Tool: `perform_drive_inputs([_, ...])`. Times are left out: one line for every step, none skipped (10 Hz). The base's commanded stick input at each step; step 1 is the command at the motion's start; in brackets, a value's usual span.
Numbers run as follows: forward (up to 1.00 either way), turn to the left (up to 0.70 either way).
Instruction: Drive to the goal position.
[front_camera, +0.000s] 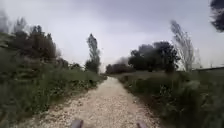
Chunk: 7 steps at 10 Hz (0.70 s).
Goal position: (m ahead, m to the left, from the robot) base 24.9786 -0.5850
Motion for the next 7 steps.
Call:
perform_drive_inputs([0.85, 0.00])
perform_drive_inputs([0.85, 0.00])
perform_drive_inputs([0.85, 0.00])
perform_drive_inputs([0.85, 0.00])
perform_drive_inputs([0.85, 0.00])
perform_drive_inputs([0.85, 0.00])
perform_drive_inputs([0.85, 0.00])
